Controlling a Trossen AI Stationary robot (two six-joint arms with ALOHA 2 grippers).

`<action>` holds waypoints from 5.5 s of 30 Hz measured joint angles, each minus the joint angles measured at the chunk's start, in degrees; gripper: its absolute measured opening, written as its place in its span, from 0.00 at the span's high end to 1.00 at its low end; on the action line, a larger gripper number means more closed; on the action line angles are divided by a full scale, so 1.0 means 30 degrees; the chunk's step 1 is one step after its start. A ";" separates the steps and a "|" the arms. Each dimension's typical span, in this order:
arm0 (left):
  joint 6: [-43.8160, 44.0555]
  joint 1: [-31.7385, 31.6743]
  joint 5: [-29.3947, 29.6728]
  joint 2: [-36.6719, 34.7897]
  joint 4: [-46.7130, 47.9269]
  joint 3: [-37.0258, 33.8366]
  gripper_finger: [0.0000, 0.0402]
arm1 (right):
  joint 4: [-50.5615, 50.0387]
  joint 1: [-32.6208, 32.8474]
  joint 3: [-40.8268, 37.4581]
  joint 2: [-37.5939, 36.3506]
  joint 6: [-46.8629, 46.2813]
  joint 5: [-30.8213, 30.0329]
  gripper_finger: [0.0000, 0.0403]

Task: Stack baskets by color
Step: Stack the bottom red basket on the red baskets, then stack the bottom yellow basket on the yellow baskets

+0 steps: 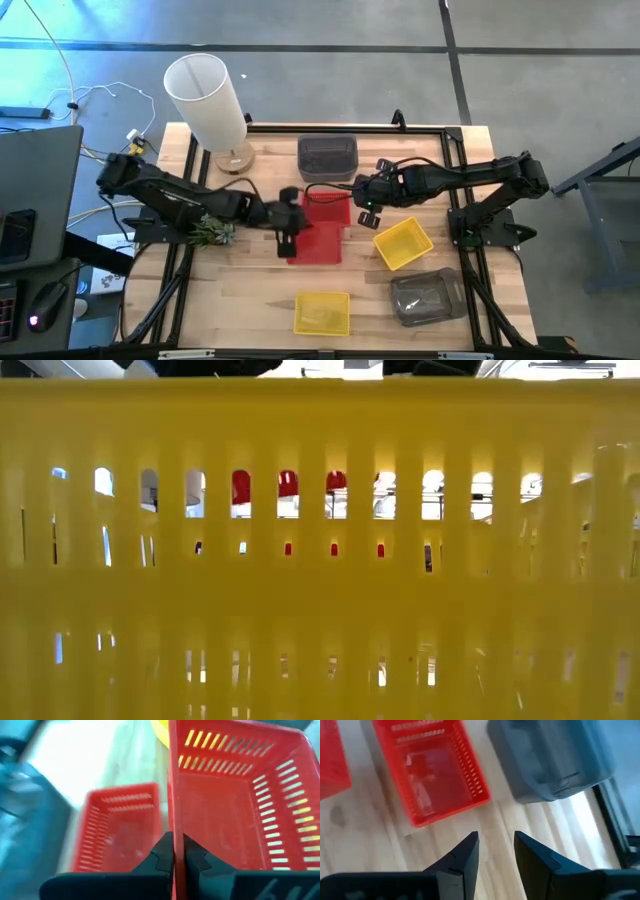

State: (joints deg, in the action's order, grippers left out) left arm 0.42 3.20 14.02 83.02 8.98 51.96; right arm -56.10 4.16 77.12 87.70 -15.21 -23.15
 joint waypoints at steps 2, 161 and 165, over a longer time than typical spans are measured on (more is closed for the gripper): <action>-0.1317 -0.0581 0.0075 -0.0431 0.0012 0.0011 1.00 | 0.0073 0.0000 0.0000 0.0000 -0.0360 -0.1059 0.73; 0.7098 0.0734 -0.0796 -0.3759 1.0196 0.1508 0.66 | 0.6013 0.6382 0.0007 0.0540 -0.1249 0.0938 0.67; 0.8464 0.1969 0.0319 -0.3730 1.0247 0.1508 0.66 | 0.6873 0.6382 0.0007 0.1315 -0.1257 0.2310 0.62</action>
State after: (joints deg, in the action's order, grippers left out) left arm 25.81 9.11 14.98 71.83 39.72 56.49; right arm -35.48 23.31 77.14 91.65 -18.98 -16.22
